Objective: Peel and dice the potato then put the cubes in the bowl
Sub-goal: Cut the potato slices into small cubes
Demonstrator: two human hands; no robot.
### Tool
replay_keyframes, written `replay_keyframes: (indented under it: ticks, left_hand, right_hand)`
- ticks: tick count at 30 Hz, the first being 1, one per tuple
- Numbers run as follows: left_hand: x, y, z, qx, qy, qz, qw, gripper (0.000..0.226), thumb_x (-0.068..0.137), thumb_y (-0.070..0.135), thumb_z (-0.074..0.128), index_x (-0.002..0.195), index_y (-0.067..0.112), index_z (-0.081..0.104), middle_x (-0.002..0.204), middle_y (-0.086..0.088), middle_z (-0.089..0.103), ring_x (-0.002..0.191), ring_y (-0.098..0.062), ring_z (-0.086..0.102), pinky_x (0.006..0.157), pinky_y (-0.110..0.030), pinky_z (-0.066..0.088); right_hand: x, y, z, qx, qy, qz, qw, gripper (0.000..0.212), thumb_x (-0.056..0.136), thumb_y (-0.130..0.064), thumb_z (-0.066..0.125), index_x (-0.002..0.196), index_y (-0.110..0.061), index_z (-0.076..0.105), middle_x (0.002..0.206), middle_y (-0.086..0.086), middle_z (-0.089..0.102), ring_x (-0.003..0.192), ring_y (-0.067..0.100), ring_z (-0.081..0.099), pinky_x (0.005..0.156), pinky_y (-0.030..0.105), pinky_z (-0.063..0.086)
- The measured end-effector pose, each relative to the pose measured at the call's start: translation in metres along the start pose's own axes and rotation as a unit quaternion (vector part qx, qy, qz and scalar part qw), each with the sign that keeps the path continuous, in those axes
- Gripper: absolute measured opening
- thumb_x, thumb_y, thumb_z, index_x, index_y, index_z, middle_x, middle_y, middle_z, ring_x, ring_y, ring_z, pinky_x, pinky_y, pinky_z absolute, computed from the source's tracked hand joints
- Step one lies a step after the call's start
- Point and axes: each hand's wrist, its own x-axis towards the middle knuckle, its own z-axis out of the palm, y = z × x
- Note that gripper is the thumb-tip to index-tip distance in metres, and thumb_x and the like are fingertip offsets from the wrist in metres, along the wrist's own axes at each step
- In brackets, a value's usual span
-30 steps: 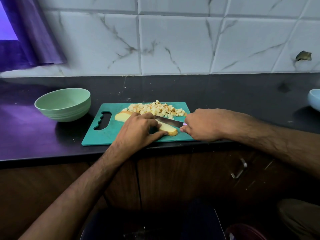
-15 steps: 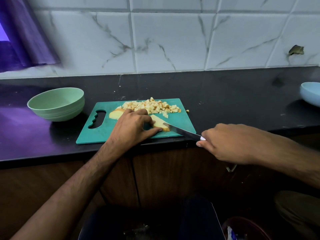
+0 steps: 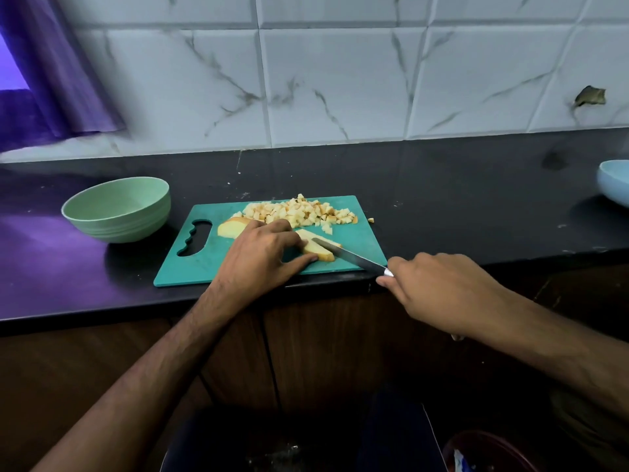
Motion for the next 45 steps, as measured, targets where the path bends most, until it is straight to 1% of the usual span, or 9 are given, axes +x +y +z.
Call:
replay_keyframes:
  ticks: [4,9,15,20,24,30,33,38,45]
  left_hand:
    - [-0.003,0.0,0.0,-0.014,0.011,-0.003,1.0,0.037,0.093,0.05,0.063,0.102,0.016,0.076,0.093,0.003,0.068,0.083,-0.015,0.06,0.078,-0.038,0.052]
    - [-0.004,0.001,0.0,-0.01,0.009,-0.003,1.0,0.035,0.092,0.048,0.062,0.099,0.016,0.075,0.094,0.003,0.069,0.085,-0.015,0.061,0.077,-0.027,0.045]
    - [-0.004,0.001,-0.001,-0.011,0.01,-0.003,1.0,0.037,0.091,0.05,0.06,0.098,0.016,0.075,0.092,0.003,0.07,0.083,-0.014,0.061,0.077,-0.027,0.046]
    - [-0.003,0.0,-0.001,-0.02,0.007,-0.001,1.0,0.038,0.091,0.05,0.06,0.098,0.016,0.075,0.093,0.003,0.071,0.083,-0.013,0.062,0.078,-0.033,0.052]
    - [-0.001,0.0,-0.001,-0.025,0.006,0.003,1.0,0.037,0.091,0.05,0.061,0.098,0.017,0.074,0.095,0.004,0.07,0.083,-0.011,0.061,0.08,-0.035,0.053]
    - [-0.001,-0.002,0.001,-0.021,0.006,0.006,1.0,0.033,0.092,0.048,0.062,0.097,0.017,0.073,0.096,0.004,0.067,0.083,-0.011,0.06,0.079,-0.04,0.054]
    - [-0.001,-0.001,0.001,-0.021,0.008,0.005,1.0,0.034,0.091,0.048,0.063,0.098,0.017,0.074,0.096,0.003,0.068,0.083,-0.009,0.059,0.078,-0.038,0.055]
    - [0.001,-0.002,-0.001,-0.03,0.002,0.001,1.0,0.033,0.091,0.049,0.064,0.097,0.018,0.075,0.095,0.005,0.068,0.083,-0.009,0.06,0.08,-0.04,0.054]
    - [0.0,-0.006,0.003,-0.044,0.005,0.005,0.999,0.036,0.092,0.053,0.061,0.094,0.019,0.075,0.091,0.007,0.067,0.079,-0.009,0.06,0.077,-0.04,0.052]
  right_hand:
    - [0.031,0.001,-0.007,0.096,-0.047,0.002,0.994,0.037,0.107,-0.054,0.028,0.087,-0.029,0.045,0.085,-0.008,0.055,0.068,0.007,0.055,0.054,0.025,0.04]
    - [0.039,-0.006,-0.021,0.103,-0.034,-0.009,0.994,0.039,0.107,-0.055,0.028,0.078,-0.031,0.039,0.084,-0.007,0.054,0.071,0.008,0.054,0.057,0.027,0.039]
    - [0.039,-0.015,-0.024,0.054,-0.052,-0.004,0.997,0.04,0.108,-0.054,0.028,0.098,-0.024,0.053,0.089,-0.005,0.059,0.071,0.009,0.056,0.056,0.026,0.042]
    - [0.036,-0.027,-0.027,0.025,-0.024,-0.013,0.999,0.03,0.109,-0.048,0.029,0.095,-0.025,0.043,0.08,-0.006,0.047,0.067,0.009,0.05,0.056,0.028,0.044]
    - [0.035,-0.036,-0.016,0.041,-0.016,-0.005,0.999,0.022,0.109,-0.042,0.035,0.097,-0.024,0.038,0.075,-0.006,0.041,0.064,0.008,0.045,0.073,0.039,0.059]
    - [0.035,-0.039,-0.004,0.068,-0.018,-0.005,0.998,0.021,0.109,-0.042,0.036,0.104,-0.024,0.045,0.076,-0.007,0.041,0.064,0.007,0.046,0.069,0.036,0.057]
    - [0.039,-0.034,-0.004,0.088,-0.024,-0.019,0.996,0.029,0.109,-0.047,0.031,0.095,-0.025,0.043,0.079,-0.008,0.048,0.066,0.007,0.049,0.058,0.026,0.044]
    - [0.036,-0.026,-0.011,0.095,-0.052,-0.031,0.994,0.037,0.109,-0.048,0.03,0.079,-0.027,0.038,0.081,-0.007,0.051,0.066,0.007,0.05,0.055,0.025,0.038]
    - [0.04,-0.037,0.002,0.09,-0.023,-0.024,0.995,0.029,0.109,-0.046,0.03,0.096,-0.025,0.044,0.077,-0.008,0.046,0.066,0.007,0.05,0.058,0.027,0.043]
